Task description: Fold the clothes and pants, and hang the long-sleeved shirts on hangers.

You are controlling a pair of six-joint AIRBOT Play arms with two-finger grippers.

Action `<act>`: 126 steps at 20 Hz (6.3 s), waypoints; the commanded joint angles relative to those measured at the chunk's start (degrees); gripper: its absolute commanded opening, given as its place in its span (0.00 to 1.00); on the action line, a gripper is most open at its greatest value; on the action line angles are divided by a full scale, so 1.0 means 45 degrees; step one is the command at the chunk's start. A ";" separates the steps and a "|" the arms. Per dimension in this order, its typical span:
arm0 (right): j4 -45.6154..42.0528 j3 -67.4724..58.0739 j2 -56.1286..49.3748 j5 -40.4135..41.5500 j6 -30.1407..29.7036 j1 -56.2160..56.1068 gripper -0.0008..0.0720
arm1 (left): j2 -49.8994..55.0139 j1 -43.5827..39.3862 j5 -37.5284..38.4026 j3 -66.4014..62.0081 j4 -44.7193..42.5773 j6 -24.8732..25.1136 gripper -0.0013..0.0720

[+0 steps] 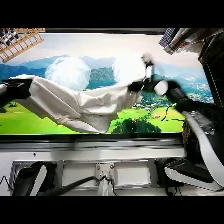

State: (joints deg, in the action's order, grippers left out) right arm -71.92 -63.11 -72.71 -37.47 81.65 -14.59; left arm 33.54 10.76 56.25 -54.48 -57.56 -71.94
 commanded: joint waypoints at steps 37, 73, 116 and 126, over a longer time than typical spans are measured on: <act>0.0136 -1.1064 -0.6377 -0.0471 0.1899 0.1277 0.13 | 0.3993 -0.1705 -0.8762 0.2764 0.1787 0.2735 0.06; 0.7087 0.5241 -0.1462 -0.0272 0.0345 -0.3434 0.53 | 0.4595 0.0656 -0.2744 0.4546 -0.0641 0.0359 0.06; -0.0631 0.4886 0.4381 -0.4483 0.0253 0.3361 0.06 | -0.0563 0.5226 0.0573 0.7563 -0.0146 -0.9661 0.76; -0.0437 0.4881 0.4381 -0.4430 0.0253 0.3361 0.06 | -0.0296 0.5226 -0.0393 0.9146 0.1486 -0.8578 0.11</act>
State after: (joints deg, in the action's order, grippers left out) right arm -74.30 -41.08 -53.04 -57.43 82.70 0.60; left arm 32.12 34.22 57.98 -15.22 -52.49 -111.98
